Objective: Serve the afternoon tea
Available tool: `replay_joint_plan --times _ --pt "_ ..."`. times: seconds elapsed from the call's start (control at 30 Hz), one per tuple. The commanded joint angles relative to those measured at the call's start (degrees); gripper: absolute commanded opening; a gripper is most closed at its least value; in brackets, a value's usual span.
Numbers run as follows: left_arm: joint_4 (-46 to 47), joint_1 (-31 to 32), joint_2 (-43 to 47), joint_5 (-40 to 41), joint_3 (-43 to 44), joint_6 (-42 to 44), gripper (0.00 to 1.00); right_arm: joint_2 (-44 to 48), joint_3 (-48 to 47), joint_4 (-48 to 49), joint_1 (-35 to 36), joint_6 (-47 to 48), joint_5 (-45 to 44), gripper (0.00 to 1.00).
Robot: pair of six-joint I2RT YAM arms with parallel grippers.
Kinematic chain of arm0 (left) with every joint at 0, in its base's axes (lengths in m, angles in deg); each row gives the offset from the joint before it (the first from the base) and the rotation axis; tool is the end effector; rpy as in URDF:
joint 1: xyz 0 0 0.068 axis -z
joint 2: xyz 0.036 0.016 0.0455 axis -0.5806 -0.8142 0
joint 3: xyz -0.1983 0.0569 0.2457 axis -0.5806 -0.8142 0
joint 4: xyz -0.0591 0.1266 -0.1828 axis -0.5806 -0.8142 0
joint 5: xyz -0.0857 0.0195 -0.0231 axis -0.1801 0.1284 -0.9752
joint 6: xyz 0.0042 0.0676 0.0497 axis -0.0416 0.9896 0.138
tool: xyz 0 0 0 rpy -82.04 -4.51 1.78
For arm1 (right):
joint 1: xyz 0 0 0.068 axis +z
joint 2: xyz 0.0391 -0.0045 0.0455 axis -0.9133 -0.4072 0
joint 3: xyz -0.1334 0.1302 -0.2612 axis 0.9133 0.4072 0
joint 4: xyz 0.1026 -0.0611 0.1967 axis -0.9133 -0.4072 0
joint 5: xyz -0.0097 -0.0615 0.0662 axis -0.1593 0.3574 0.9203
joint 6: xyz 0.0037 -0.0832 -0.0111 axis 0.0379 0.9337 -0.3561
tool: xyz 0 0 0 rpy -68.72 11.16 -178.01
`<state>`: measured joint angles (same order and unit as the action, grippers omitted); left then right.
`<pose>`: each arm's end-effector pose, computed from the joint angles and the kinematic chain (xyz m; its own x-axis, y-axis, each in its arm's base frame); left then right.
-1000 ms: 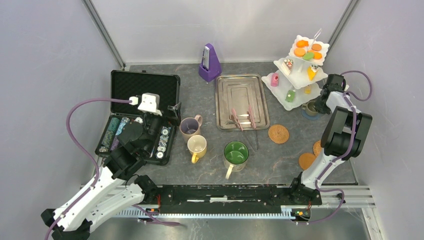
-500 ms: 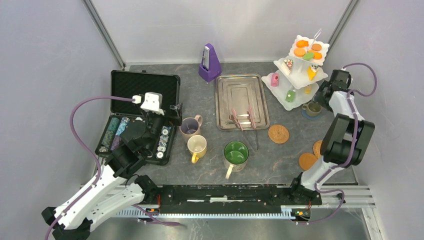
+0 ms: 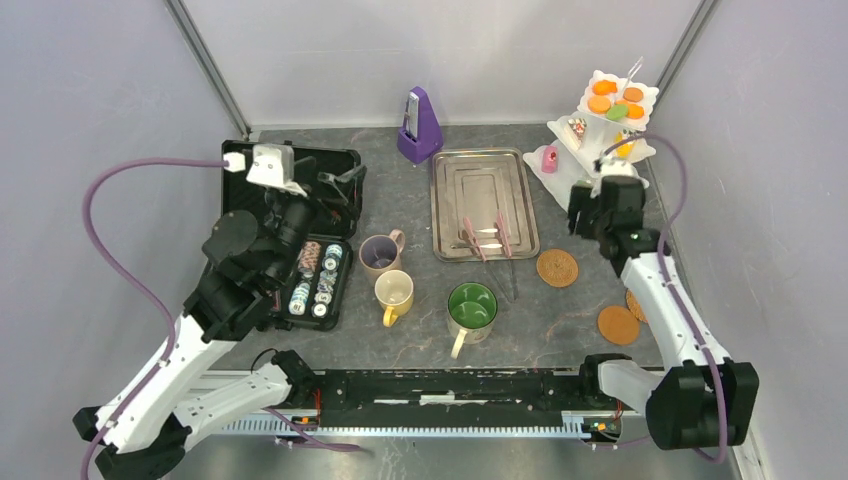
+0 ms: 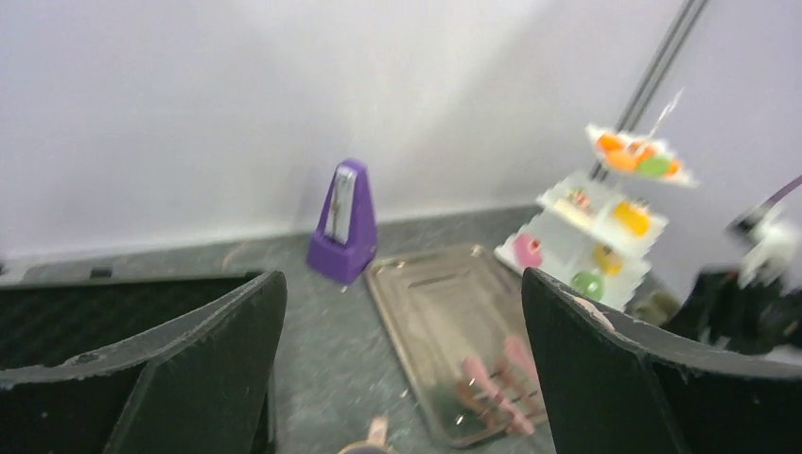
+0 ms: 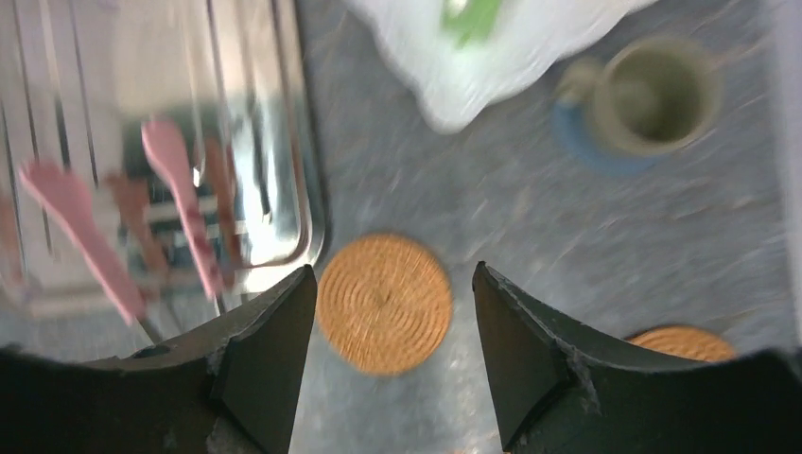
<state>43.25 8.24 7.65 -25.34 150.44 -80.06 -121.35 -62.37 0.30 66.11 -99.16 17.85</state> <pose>0.1048 -0.0556 0.4761 0.0823 -0.1798 -0.9803 0.3149 0.9379 -0.1456 0.2255 -0.0080 0.3293 -0.5541 0.1901 -0.8105 0.2023 0.9751 0.0903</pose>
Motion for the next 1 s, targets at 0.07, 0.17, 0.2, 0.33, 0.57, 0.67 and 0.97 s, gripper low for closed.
replay_joint_plan --times 0.07,0.17,0.2,0.33,0.57,0.67,0.97 --pt "5.0 -0.2 -7.7 -3.4 7.7 0.3 1.00 4.1 15.1 2.4 5.0 -0.7 5.3 0.60" --pt "7.1 -0.2 -10.0 -0.2 6.9 4.0 1.00 2.7 19.0 4.0 5.1 -1.1 9.0 0.46" --pt "7.9 -0.2 -10.1 0.8 5.8 4.6 1.00 1.9 19.8 4.5 5.1 -1.2 10.1 0.38" --pt "12.0 -0.2 -8.5 2.8 -0.2 8.6 1.00 -0.1 22.5 7.0 5.2 -1.3 10.7 0.15" --pt "14.8 -0.2 -6.9 2.8 -5.3 10.4 1.00 -2.0 22.3 9.2 5.3 -1.3 8.9 0.07" --pt "14.8 -0.2 -6.7 2.6 -5.7 10.5 1.00 -3.6 21.7 10.6 5.3 -1.4 7.4 0.07" --pt "15.1 -0.2 -6.6 1.5 -6.3 9.9 1.00 -12.0 19.7 14.8 5.3 -1.1 1.3 0.06"
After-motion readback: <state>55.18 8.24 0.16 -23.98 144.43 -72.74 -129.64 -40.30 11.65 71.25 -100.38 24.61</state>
